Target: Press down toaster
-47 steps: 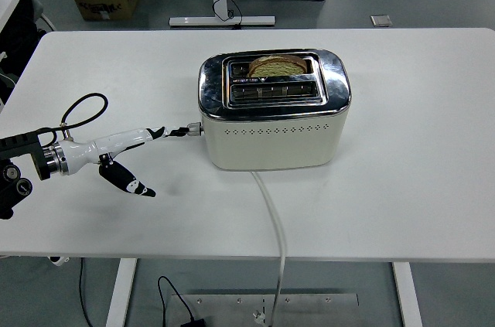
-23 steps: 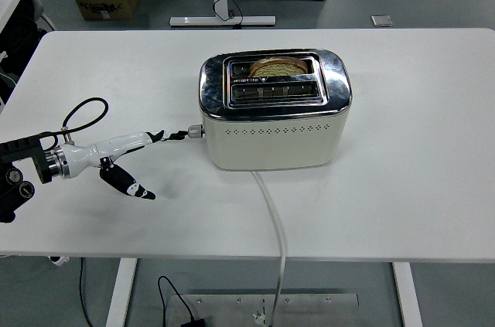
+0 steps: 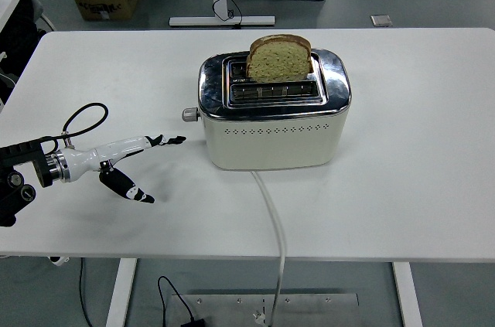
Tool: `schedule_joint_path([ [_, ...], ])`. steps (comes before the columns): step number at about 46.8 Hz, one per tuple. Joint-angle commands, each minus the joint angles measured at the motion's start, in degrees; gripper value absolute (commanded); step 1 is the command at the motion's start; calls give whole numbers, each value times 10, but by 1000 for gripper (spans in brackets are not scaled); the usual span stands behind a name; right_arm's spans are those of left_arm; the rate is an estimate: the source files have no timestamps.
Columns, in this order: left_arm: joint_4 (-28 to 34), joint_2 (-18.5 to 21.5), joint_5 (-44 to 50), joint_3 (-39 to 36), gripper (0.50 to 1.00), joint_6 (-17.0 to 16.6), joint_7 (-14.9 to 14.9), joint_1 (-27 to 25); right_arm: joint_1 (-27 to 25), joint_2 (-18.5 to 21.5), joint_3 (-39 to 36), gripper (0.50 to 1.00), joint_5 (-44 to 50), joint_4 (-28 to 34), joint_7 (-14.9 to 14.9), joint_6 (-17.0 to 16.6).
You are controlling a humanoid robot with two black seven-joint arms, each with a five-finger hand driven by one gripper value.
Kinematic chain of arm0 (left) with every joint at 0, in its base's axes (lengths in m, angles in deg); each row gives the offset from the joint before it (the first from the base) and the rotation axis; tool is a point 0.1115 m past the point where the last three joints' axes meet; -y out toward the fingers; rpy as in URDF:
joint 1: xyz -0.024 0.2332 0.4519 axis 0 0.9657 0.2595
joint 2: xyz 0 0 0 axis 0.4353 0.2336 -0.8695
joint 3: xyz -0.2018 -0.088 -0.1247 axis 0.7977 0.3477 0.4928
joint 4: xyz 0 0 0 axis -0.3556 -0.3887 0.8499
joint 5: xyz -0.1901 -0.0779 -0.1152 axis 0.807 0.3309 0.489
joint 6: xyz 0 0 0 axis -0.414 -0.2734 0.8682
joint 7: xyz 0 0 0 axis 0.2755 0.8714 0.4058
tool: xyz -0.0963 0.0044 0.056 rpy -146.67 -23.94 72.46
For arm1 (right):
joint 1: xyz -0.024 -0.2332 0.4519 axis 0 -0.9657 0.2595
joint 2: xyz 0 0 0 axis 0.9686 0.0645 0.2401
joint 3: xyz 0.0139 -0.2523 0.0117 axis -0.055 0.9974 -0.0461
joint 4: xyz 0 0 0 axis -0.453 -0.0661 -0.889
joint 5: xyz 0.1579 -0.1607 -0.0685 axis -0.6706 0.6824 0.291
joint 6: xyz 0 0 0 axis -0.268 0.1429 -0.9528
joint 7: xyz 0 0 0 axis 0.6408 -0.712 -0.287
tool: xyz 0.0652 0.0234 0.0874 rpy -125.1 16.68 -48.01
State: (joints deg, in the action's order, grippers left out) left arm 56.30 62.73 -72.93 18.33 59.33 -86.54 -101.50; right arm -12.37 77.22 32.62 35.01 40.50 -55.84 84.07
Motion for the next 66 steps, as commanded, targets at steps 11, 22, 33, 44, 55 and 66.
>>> schedule_joint_path([
  [11,0,5,23,1,1000,-5,0,1,0,0,0,998,0,0,0,0],
  [22,0,14,62,4,1000,-5,0,-6,0,0,0,998,0,0,0,0],
  [33,0,58,237,6,1000,-1,0,-36,0,0,0,998,0,0,0,0],
  [44,-10,65,345,8,1000,-6,0,-57,0,0,0,998,0,0,0,0],
  [55,-21,57,482,7,1000,-10,0,-65,0,0,0,998,0,0,0,0],
  [66,-35,26,575,7,1000,-52,0,-65,0,0,0,998,0,-1,0,0],
])
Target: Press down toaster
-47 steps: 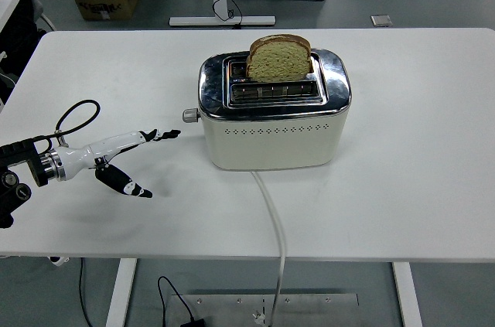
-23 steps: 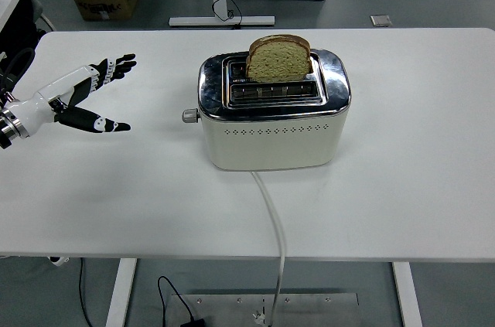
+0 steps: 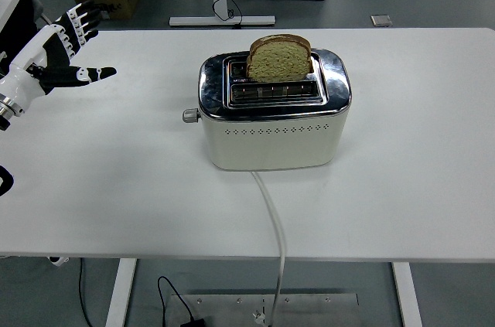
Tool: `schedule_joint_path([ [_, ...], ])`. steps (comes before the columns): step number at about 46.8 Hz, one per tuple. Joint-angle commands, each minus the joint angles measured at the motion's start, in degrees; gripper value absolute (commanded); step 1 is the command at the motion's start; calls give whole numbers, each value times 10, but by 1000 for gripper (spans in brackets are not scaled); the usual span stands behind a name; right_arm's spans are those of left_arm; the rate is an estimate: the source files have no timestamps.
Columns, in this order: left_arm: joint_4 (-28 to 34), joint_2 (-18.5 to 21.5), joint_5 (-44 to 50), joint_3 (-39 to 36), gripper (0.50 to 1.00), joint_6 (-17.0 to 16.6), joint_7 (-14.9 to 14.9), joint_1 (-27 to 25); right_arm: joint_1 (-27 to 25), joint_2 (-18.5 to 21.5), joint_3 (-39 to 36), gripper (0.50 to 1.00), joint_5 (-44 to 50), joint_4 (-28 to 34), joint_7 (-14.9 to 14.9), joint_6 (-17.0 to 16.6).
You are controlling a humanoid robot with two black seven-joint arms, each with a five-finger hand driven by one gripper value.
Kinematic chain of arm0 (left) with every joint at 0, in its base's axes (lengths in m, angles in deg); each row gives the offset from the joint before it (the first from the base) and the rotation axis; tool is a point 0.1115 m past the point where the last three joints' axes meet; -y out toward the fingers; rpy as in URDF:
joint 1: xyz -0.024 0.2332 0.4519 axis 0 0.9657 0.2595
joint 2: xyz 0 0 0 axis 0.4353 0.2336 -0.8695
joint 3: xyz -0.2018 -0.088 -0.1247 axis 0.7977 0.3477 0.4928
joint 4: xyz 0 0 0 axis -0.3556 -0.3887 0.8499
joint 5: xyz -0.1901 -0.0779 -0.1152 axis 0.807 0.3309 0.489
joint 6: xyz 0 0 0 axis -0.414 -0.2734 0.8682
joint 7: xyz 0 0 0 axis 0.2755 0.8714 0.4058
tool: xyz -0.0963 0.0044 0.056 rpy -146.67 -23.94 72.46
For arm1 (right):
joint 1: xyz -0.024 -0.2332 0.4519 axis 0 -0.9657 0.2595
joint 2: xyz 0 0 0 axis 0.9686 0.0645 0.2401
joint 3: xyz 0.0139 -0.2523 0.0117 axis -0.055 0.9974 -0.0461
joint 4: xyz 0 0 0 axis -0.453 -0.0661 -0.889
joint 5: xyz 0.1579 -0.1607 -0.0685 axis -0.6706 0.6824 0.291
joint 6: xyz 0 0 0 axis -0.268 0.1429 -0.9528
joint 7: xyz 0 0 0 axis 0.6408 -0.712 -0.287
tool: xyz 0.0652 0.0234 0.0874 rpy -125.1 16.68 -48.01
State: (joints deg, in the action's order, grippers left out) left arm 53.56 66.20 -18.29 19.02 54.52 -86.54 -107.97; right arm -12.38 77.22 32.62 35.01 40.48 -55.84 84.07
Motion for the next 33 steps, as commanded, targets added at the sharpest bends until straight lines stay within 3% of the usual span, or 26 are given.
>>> schedule_joint_path([
  [1,-11,-12,41,0,1000,-4,0,0,0,0,0,998,0,0,0,0],
  [5,-25,-25,86,0,1000,-4,3,0,0,0,0,998,0,0,0,0],
  [12,-30,-47,143,0,1000,-2,50,1,0,0,0,998,0,0,0,0],
  [20,-38,-73,176,0,1000,-3,50,1,0,0,0,998,0,0,0,0],
  [33,-117,-127,236,2,1000,0,49,1,0,0,0,998,0,0,0,0],
])
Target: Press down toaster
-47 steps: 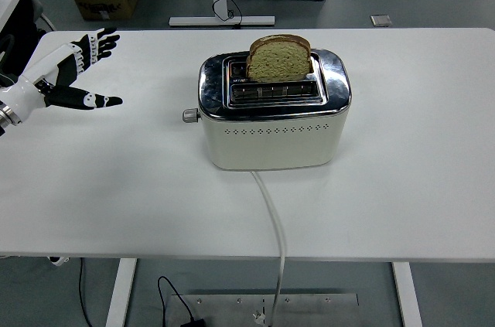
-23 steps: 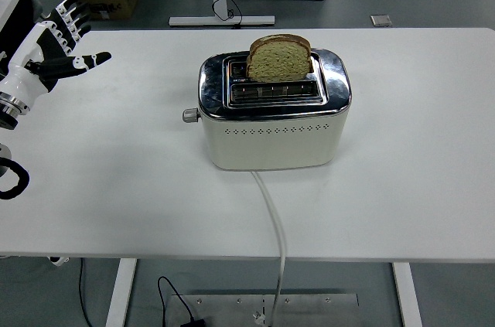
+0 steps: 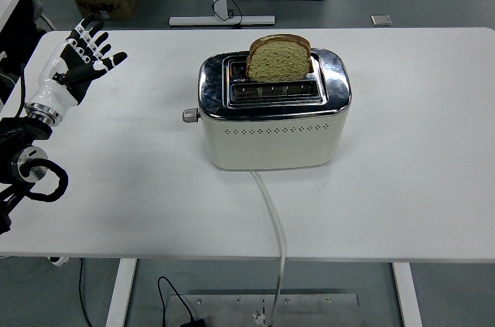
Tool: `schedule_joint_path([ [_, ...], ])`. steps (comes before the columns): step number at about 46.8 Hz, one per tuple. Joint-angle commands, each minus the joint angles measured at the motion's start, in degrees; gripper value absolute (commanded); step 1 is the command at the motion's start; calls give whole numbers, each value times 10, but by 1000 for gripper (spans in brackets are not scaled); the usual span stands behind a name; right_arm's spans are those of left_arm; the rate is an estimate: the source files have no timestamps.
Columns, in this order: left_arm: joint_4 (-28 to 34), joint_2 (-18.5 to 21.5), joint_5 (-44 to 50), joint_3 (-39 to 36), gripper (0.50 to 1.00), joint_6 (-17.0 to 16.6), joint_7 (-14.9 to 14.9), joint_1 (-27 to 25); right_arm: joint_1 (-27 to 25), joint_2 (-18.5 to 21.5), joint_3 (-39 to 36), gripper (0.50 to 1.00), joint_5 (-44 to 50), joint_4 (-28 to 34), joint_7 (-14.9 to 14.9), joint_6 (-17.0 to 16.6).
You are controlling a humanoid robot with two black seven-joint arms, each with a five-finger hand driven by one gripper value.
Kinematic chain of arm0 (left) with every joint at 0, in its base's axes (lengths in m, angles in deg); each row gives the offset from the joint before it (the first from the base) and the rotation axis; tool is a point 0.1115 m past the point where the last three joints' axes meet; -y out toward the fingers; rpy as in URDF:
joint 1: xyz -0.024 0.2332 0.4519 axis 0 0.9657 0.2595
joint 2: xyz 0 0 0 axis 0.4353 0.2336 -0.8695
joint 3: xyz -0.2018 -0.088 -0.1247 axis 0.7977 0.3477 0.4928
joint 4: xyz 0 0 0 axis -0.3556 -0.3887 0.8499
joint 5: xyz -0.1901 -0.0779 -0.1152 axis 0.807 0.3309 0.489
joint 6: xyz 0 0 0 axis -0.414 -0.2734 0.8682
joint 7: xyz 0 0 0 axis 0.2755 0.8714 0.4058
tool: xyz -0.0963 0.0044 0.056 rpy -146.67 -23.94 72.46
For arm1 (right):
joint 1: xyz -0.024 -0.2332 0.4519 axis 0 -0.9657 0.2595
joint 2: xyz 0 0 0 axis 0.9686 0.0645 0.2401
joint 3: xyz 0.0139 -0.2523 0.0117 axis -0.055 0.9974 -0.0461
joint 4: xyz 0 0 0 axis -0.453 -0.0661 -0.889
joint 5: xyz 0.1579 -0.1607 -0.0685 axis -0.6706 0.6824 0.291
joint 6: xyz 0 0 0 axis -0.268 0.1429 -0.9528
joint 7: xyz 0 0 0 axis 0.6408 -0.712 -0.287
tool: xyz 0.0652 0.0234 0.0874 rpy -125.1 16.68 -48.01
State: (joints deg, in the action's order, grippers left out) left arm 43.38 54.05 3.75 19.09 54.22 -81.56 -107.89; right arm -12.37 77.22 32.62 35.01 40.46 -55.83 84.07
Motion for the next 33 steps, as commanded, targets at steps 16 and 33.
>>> schedule_joint_path([
  [16,-73,-29,92,23,1000,7,-3,-1,0,0,0,998,0,0,0,0],
  [33,-92,-44,105,49,1000,35,0,0,0,0,0,998,0,0,0,0],
])
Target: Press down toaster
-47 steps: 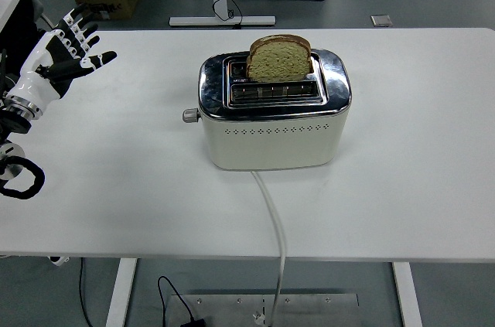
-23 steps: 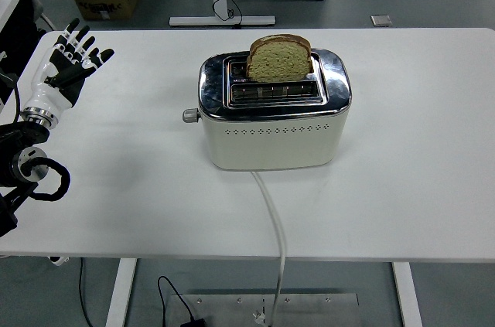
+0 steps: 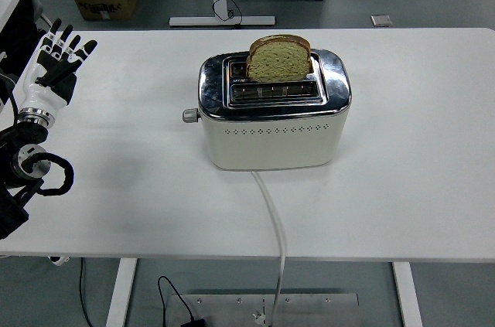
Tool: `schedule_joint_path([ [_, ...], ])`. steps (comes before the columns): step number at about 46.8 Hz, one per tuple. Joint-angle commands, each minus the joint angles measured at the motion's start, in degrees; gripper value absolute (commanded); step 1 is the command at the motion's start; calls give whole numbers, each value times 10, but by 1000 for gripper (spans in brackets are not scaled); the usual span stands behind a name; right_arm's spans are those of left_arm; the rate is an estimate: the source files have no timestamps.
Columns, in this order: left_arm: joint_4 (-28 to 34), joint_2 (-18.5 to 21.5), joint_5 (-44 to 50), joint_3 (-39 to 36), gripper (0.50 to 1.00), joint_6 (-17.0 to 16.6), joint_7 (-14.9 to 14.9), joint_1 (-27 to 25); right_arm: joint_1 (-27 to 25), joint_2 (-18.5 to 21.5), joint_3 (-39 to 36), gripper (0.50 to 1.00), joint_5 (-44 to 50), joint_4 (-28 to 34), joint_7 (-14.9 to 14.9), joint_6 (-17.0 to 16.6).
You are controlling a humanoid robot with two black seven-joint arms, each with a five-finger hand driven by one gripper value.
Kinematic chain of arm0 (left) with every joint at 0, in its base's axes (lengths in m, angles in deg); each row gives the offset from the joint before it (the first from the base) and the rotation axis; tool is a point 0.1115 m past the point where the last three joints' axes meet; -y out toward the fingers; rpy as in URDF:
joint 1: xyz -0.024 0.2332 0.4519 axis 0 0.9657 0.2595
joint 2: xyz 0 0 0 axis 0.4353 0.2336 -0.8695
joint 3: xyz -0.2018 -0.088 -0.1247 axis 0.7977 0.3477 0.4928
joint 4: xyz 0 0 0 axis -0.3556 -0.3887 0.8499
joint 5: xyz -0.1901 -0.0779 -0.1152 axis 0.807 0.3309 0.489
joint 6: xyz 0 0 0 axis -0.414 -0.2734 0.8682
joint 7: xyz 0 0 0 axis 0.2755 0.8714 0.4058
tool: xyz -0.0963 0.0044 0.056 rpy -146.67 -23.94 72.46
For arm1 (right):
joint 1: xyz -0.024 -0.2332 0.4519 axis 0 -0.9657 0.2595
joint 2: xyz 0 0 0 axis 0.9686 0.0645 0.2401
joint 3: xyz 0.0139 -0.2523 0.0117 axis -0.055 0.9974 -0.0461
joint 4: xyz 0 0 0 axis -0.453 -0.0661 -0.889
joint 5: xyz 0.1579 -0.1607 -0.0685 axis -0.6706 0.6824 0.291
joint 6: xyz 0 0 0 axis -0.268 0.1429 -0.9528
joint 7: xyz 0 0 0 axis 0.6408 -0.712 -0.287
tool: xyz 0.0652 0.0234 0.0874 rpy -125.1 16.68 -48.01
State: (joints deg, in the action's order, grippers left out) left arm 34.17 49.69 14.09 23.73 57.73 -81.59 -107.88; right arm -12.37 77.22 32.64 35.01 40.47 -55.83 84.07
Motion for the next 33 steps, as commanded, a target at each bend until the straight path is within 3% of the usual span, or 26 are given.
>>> schedule_joint_path([
  [1,1,0,3,3,1000,1,-1,0,0,0,0,998,0,0,0,0],
  [33,0,-12,32,17,1000,1,4,0,4,0,0,998,1,-1,0,-1],
])
